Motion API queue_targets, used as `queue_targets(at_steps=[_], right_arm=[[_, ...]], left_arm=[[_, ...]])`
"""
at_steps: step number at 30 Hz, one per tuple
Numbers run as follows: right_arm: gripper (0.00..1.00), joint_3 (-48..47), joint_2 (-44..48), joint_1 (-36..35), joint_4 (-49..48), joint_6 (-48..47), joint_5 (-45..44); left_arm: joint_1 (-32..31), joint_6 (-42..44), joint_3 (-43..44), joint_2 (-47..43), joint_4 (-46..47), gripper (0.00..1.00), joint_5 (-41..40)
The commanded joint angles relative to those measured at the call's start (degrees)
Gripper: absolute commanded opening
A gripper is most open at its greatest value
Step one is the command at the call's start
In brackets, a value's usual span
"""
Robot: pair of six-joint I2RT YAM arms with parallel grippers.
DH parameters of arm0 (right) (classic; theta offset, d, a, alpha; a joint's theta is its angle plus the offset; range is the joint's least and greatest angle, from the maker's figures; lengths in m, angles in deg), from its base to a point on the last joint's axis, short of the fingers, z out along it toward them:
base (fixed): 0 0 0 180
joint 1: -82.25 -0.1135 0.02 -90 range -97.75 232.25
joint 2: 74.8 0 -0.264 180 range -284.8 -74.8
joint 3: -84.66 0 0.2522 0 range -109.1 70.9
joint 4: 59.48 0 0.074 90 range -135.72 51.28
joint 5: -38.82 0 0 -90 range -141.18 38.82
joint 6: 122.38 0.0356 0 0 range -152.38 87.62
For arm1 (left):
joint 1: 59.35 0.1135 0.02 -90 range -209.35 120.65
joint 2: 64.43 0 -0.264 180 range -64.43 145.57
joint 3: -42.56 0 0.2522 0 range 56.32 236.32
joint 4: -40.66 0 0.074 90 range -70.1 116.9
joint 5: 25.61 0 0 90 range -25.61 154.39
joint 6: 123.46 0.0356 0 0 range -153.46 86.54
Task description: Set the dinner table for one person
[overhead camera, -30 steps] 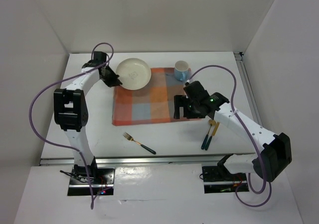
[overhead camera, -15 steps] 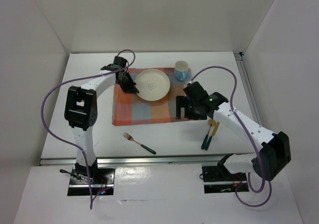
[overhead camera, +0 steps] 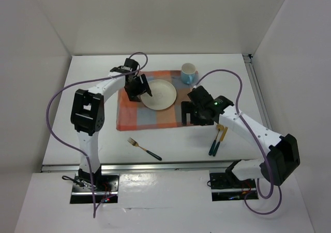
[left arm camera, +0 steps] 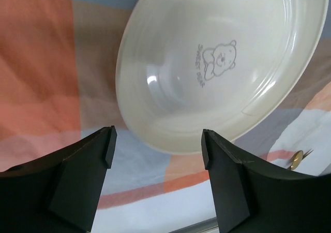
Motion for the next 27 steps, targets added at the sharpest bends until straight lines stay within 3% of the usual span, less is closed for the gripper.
queue_targets(at_steps=[1,9,14,27], right_arm=[[0.99,-2.7,-2.8,-4.9,-2.3,-2.6,-1.1],[0.99,-3.9,-13.5,-25.2,-15.4,-12.5,0.6],[0.92,-6.9,-20.9,-29.1,-19.6,-17.4,2.1],[0.66,-8.6,-32.7,-35.8,-22.8,-16.8,3.4]], left_arm=[[-0.9,2.5,2.2,-7.0,-4.7,0.84,-4.0],[2.7,1.4,-0.4,-27.2,-10.7,0.80,-13.6],[8.4,1.9,-0.9,-37.4,-12.7,0.80,-14.3],[13.8,4.2,-0.9,-41.6,-15.7,0.79,-10.9]])
